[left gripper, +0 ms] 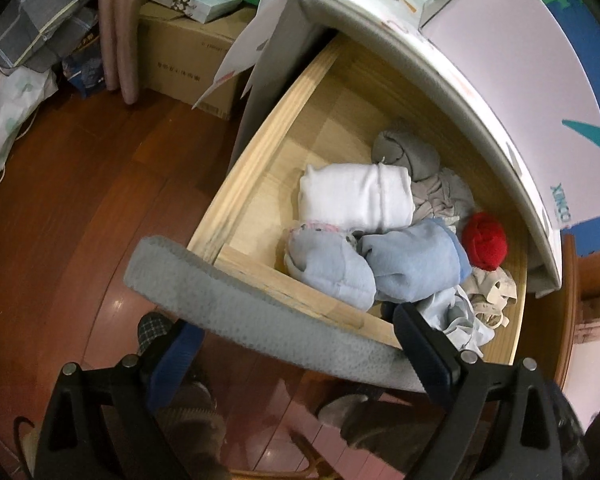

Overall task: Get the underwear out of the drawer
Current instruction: 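Move both grippers over the open drawer toward the rolled underwear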

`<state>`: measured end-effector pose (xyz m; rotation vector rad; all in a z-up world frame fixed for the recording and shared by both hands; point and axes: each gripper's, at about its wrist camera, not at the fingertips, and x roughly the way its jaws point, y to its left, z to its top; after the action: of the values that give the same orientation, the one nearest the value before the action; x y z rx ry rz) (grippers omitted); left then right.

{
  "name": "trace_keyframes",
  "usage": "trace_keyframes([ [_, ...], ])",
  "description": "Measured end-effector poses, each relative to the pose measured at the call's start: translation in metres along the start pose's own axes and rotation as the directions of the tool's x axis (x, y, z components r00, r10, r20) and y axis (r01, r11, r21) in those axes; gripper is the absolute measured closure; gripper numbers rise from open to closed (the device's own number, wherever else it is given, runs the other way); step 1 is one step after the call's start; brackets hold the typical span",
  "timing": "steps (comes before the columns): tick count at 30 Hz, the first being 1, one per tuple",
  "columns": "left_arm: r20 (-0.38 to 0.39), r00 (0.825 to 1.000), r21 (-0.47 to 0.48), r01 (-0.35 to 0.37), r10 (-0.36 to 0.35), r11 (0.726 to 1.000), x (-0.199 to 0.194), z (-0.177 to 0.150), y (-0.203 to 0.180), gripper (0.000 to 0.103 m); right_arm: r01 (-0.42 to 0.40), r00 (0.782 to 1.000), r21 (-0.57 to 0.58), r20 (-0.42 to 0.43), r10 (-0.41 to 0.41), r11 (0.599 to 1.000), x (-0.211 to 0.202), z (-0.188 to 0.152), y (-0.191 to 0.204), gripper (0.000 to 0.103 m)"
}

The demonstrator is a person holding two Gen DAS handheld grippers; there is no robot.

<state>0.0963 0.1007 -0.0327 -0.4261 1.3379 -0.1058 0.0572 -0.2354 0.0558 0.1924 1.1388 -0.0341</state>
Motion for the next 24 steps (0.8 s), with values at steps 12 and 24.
trace_keyframes([
  [12,-0.065,0.998,0.033,-0.009,0.012,0.999,-0.002,0.003,0.007,0.004,-0.073,0.970,-0.032,-0.234,0.063,0.997,0.030,0.031,0.012,0.001],
  [24,-0.060,0.998,0.032,-0.014,0.016,0.999,-0.003,0.000,0.002,0.004,-0.092,0.937,0.110,-0.327,0.123,0.990,0.077,0.057,-0.007,0.001],
])
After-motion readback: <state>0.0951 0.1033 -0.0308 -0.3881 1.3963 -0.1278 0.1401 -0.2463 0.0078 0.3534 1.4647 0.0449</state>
